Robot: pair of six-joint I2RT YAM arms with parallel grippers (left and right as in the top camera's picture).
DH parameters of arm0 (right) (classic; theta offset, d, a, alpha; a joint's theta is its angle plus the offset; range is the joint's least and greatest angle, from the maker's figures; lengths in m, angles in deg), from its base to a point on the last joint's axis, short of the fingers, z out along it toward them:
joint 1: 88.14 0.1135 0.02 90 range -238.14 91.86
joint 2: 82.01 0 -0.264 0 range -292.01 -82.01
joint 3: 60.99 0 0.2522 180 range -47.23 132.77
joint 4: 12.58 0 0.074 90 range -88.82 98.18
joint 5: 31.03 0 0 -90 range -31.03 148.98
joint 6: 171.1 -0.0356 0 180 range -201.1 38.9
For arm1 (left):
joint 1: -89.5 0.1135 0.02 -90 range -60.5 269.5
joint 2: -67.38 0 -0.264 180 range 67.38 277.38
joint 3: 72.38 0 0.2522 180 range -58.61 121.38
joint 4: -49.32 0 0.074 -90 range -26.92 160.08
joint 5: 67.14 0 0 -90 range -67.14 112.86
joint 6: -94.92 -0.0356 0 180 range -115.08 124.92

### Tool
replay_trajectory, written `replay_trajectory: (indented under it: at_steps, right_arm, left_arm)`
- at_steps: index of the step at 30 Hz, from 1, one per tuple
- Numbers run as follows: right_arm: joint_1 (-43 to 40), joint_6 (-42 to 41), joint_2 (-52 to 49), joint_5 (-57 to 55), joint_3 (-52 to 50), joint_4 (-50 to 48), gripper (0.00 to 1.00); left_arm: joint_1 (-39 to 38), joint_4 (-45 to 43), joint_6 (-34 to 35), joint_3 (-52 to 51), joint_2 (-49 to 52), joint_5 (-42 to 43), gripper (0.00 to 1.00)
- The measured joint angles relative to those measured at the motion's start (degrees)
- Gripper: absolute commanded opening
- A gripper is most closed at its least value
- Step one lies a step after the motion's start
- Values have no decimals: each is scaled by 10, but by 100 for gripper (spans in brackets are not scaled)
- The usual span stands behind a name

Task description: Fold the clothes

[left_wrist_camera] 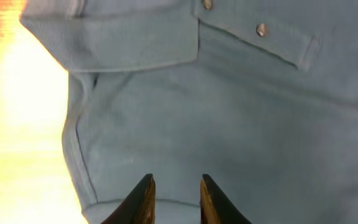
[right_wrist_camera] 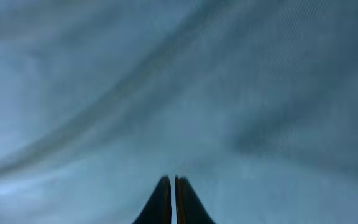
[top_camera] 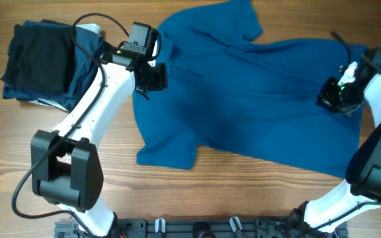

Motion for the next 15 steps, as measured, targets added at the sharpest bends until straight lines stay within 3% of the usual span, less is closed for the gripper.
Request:
replay_trajectory:
  at_steps: [11,15]
  right_arm:
    - [3,-116,50,-124,-162,-134,4]
    - [-49,-174,57,-156,-165,-80,4]
  left_arm:
    - [7,-9,0,-7,1,0,26]
    - [8,-7,0,-7,1,0,26]
